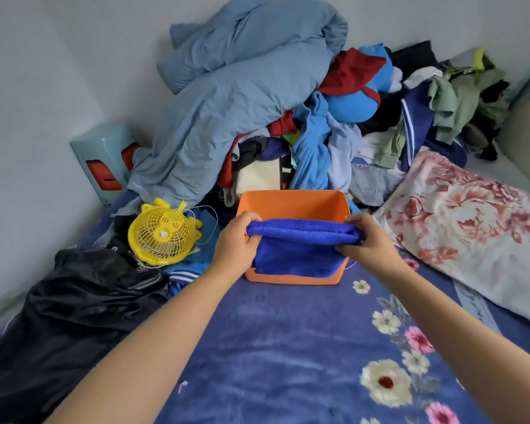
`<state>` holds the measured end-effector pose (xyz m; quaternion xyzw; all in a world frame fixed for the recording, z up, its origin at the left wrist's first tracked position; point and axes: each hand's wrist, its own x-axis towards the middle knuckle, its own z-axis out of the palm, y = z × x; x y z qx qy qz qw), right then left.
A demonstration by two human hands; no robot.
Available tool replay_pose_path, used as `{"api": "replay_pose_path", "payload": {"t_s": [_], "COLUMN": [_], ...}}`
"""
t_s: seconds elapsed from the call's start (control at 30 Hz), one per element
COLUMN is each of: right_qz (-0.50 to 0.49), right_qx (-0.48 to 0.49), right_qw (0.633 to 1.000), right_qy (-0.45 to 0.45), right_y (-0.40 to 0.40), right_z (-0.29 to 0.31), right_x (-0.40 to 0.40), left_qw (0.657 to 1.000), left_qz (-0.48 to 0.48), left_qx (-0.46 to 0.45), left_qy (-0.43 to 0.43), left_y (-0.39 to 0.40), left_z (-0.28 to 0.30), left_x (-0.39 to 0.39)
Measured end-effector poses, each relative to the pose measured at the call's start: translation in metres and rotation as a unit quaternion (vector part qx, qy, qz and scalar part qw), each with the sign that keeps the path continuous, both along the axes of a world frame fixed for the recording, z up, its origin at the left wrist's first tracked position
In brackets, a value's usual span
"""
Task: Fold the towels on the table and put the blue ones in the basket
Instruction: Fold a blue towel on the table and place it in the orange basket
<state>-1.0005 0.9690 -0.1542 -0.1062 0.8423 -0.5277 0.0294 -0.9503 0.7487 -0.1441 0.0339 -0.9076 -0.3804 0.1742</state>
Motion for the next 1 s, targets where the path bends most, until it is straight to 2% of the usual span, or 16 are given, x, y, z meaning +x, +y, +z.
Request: {"api": "replay_pose_path", "payload": {"t_s": [0.13, 0.27, 0.37, 0.5, 0.57, 0.67, 0.73, 0.83, 1.0], "right_qz": [-0.039, -0.062, -0.075, -0.081, -0.075, -0.08, -0.077, -0.058, -0.078], "right_qx": [-0.103, -0.155, -0.164, -0.155, -0.13, -0.073, -0.013, 0.105, 0.209], "right_qw": [0.994, 0.986, 0.983, 0.983, 0.986, 0.987, 0.985, 0.967, 0.919], "right_qy": [-0.022, -0.01, -0.025, -0.062, -0.078, -0.115, -0.154, -0.224, -0.325], "right_y": [-0.028, -0.054, -0.07, -0.091, -0.103, -0.12, -0.13, -0.145, -0.168], "right_z": [-0.014, -0.024, -0.039, -0.076, -0.1, -0.147, -0.18, -0.228, -0.292], "right_x": [-0.059, -0.111, -0.148, -0.193, -0.213, -0.242, -0.262, -0.287, -0.309], "left_qw": [0.996, 0.982, 0.966, 0.957, 0.957, 0.973, 0.972, 0.949, 0.9], "left_qz": [0.026, 0.046, 0.074, 0.106, 0.119, 0.139, 0.156, 0.22, 0.245], "left_qx": [0.08, 0.182, 0.245, 0.258, 0.245, 0.135, 0.087, 0.039, 0.086], "left_qy": [-0.004, -0.01, -0.025, -0.075, -0.096, -0.122, -0.15, -0.224, -0.349], "left_y": [-0.024, -0.042, -0.054, -0.067, -0.071, -0.08, -0.086, -0.092, -0.093], "left_z": [-0.01, -0.027, -0.051, -0.097, -0.124, -0.17, -0.204, -0.253, -0.323], "left_x": [-0.07, -0.135, -0.177, -0.223, -0.241, -0.265, -0.279, -0.295, -0.314]}}
